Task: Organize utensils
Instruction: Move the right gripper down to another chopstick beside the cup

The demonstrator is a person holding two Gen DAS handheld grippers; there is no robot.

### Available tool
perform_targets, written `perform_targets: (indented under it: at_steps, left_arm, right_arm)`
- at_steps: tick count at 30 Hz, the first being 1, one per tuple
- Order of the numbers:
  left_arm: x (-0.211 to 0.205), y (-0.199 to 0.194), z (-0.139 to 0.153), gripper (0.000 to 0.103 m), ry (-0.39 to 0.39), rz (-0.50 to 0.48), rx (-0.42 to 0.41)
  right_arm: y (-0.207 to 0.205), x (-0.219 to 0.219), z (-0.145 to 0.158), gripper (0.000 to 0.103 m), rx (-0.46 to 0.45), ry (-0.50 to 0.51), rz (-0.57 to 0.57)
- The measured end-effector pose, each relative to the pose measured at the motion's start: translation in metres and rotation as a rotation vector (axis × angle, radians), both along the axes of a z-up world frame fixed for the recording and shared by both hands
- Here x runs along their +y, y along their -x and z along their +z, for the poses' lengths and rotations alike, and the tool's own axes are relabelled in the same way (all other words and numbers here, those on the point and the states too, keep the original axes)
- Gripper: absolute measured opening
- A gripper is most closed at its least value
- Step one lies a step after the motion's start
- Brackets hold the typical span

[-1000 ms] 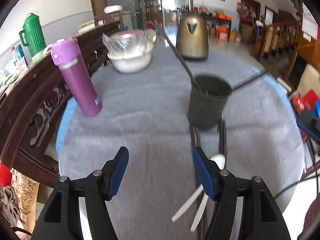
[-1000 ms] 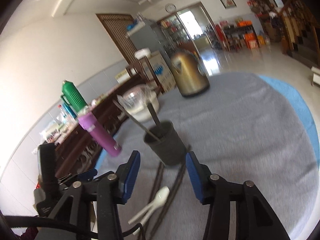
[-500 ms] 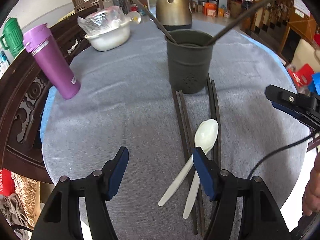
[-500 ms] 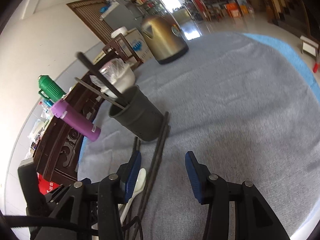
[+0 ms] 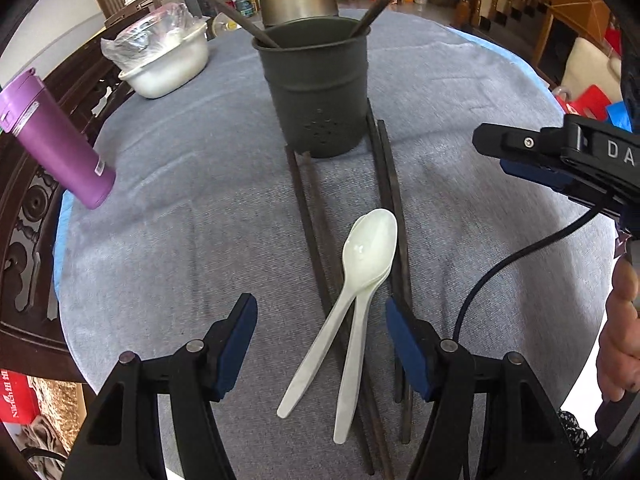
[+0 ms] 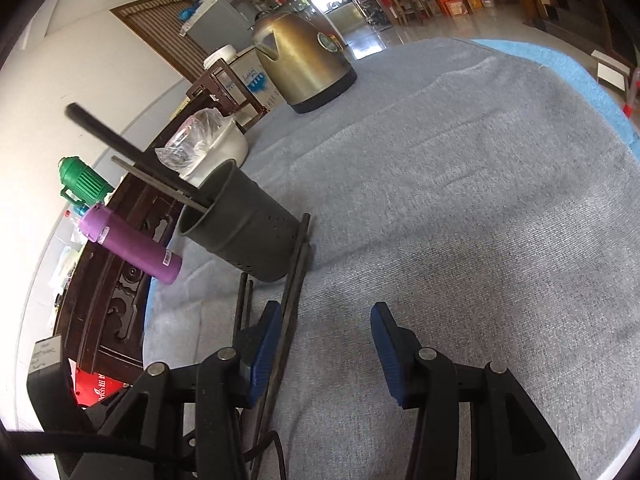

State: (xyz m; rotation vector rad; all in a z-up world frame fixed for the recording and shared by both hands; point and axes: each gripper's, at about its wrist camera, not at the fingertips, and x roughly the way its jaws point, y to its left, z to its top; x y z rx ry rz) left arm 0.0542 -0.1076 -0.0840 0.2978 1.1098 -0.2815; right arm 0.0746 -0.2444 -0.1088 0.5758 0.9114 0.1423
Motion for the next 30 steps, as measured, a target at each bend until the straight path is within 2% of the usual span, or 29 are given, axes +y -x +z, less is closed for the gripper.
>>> perform_targets:
  at_steps: [10,14,18,20,22,27,30]
  left_arm:
    - [-0.004,-0.006,-0.004,0.068,-0.004,-0.015,0.010]
    - [0.009,-0.015,0.002,0.068,0.040,0.013,0.011]
    - [0.038,-0.034,0.010,0.068,0.087,0.114,-0.001]
    - [0.048,-0.044,0.011,0.068,0.114,0.140,0.008]
    - [0.052,-0.052,0.009,0.068,0.131,0.143,0.022]
    - [0.046,-0.067,-0.006,0.068,0.163,0.133,0.065]
    - [0.039,-0.075,-0.013,0.068,0.174,0.115,0.084]
  right_arm:
    - [-0.010,-0.001,-0.008,0.050,0.019,-0.023,0.005]
    - [-0.016,0.003,-0.010,0.050,0.028,-0.038,0.016]
    - [-0.023,0.009,-0.014,0.049,0.038,-0.045,0.035]
    - [-0.028,0.015,-0.019,0.045,0.052,-0.053,0.047]
    - [-0.032,0.022,-0.024,0.041,0.069,-0.047,0.063]
    - [-0.037,0.039,-0.030,0.039,0.078,-0.015,0.085]
    - [-0.039,0.046,-0.032,0.039,0.085,0.040,0.093]
